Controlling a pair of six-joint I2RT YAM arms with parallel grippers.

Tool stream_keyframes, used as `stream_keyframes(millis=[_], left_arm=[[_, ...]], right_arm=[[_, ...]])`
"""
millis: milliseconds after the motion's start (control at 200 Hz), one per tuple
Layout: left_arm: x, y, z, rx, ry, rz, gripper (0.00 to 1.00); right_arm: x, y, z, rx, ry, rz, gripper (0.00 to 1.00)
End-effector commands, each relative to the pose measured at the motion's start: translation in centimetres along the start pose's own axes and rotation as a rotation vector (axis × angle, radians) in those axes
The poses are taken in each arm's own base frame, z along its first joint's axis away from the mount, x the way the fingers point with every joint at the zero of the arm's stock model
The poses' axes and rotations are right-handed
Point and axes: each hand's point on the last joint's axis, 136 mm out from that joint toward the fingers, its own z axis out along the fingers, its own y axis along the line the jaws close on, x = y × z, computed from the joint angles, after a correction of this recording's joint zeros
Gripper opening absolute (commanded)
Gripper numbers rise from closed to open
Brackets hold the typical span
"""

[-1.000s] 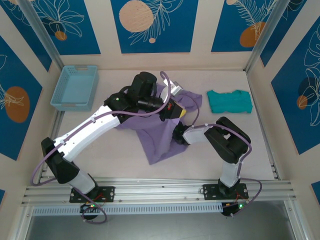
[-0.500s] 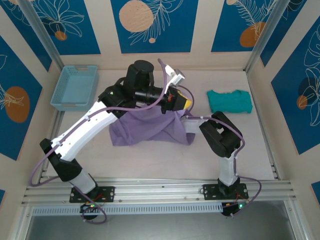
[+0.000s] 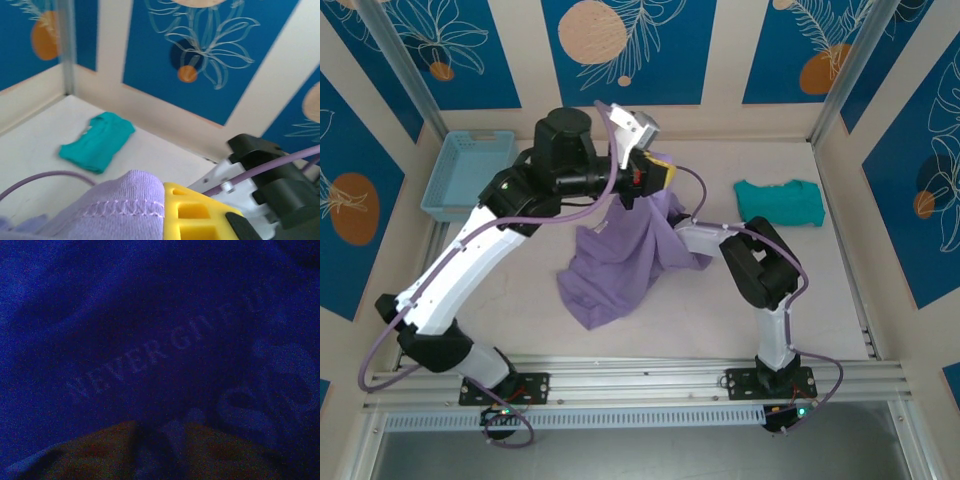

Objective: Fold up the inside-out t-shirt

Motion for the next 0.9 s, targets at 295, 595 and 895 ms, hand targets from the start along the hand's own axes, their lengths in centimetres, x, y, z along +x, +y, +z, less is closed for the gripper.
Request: stream_keyframes(millis=[295,595,895], left_arm=[[3.0,17.5,-9.5,-0.63,-0.168,-0.189,0.0],[8.6,22.3,-9.5,-0.678,-0.111,-0.299,0.0],[14.0,22.4,-3.9,-0.454,0.004,-0.429,0.0]], right_arm=[[-2.9,2.2,-11.0,-0.381,-0.176,0.057,0.0],[-6.7,4.0,-18.4,-0.654,-0.372,0.084,0.0],[-11.7,3.9,-23.6,-0.781,-0.506,0.084,0.0]])
